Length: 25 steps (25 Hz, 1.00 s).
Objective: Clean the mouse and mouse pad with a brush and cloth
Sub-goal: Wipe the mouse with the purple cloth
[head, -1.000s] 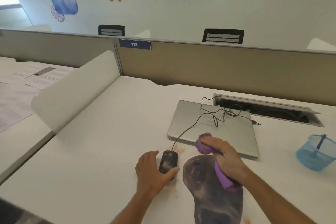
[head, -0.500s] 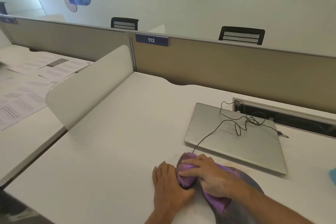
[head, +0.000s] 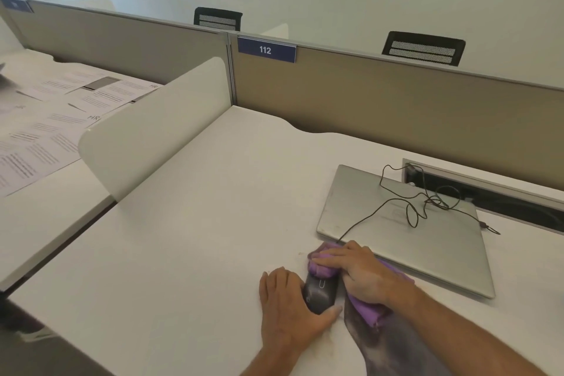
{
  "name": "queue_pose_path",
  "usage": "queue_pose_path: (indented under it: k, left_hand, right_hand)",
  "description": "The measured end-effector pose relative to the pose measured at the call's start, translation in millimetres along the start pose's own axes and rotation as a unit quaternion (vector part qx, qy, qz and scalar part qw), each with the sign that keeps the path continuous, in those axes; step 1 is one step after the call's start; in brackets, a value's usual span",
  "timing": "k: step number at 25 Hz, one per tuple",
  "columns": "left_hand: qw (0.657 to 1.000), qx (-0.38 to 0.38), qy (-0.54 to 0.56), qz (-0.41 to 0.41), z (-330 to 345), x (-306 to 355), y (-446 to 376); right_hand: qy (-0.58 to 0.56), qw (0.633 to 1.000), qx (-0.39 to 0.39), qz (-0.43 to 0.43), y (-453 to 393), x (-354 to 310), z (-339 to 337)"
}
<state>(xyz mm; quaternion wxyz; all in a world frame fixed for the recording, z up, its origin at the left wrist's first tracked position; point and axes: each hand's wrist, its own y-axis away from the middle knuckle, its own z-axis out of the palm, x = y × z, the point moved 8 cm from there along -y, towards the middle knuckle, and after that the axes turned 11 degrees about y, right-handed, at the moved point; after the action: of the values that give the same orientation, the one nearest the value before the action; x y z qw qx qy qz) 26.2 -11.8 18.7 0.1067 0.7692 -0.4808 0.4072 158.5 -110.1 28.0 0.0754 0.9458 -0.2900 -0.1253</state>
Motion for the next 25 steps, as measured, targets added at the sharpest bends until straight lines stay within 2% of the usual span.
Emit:
queue_pose_path:
  k: [7,10,16,18,22,25]
  left_hand:
    - [1.0,-0.004,-0.015,-0.012,1,0,1]
    - [1.0,0.006,-0.009,-0.018,-1,-1,1]
    - [1.0,0.006,-0.004,-0.029,-4,0,3]
    - [0.999,-0.006,-0.005,-0.042,-1,-4,2]
    - [0.998,-0.016,-0.029,-0.055,4,-6,2]
    - [0.998,-0.001,-0.021,-0.058,2,-6,1]
  right_hand:
    - [0.061,0.995,-0.004,-0.079,35,-28,14]
    - [0.042,0.997,-0.005,-0.057,25,-26,3]
    - [0.011,0.999,-0.025,0.046,2,-5,-8]
    - [0.046,0.999,-0.018,0.019,4,-15,-6]
    - [0.105,0.99,0.02,-0.09,32,-43,5]
    - [0.094,0.993,0.021,-0.074,33,-39,6]
